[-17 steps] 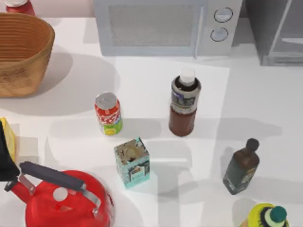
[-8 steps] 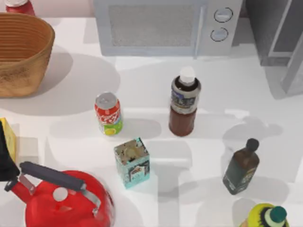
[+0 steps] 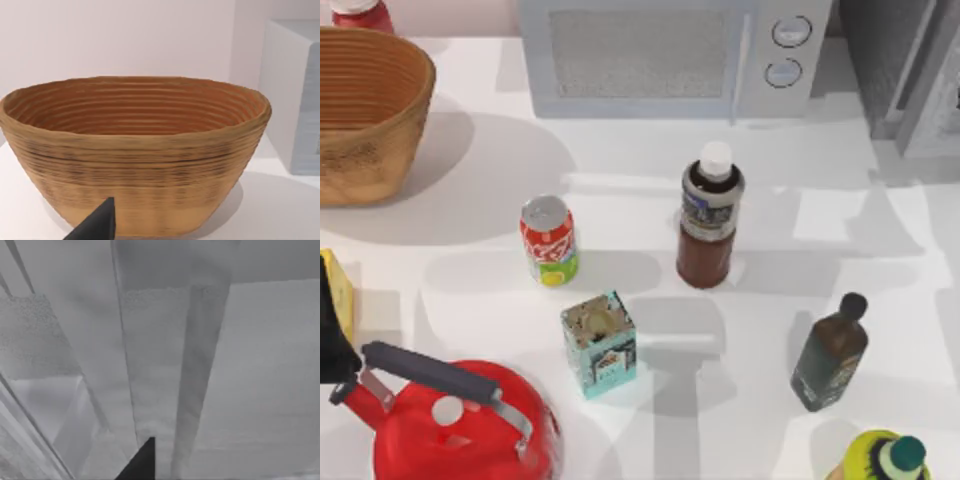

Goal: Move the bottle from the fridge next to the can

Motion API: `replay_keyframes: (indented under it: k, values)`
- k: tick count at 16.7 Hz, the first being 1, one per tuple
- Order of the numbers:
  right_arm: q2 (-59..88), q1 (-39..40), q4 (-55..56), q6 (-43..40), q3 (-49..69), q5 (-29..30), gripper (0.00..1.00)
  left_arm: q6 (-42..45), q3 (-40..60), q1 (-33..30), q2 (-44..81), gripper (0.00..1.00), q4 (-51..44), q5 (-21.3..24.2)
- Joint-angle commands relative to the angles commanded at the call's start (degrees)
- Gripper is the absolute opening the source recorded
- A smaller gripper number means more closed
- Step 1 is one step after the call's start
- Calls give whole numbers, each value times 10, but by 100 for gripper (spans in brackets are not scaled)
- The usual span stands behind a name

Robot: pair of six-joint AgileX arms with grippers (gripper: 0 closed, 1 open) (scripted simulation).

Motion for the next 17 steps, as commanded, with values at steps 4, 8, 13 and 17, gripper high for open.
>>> replay_keyframes:
  k: [4,8,13,17]
  values:
    - [11,-10,-4,-2,7,3,100,0,0,0,0,100,0,0]
    - [78,-9,-19,1,88,3,100,0,0,0,0,100,0,0]
    - [178,-8,-47,0,219,6,100,0,0,0,0,100,0,0]
    - [209,-7,-56,-1,258,8,100,0,0,0,0,100,0,0]
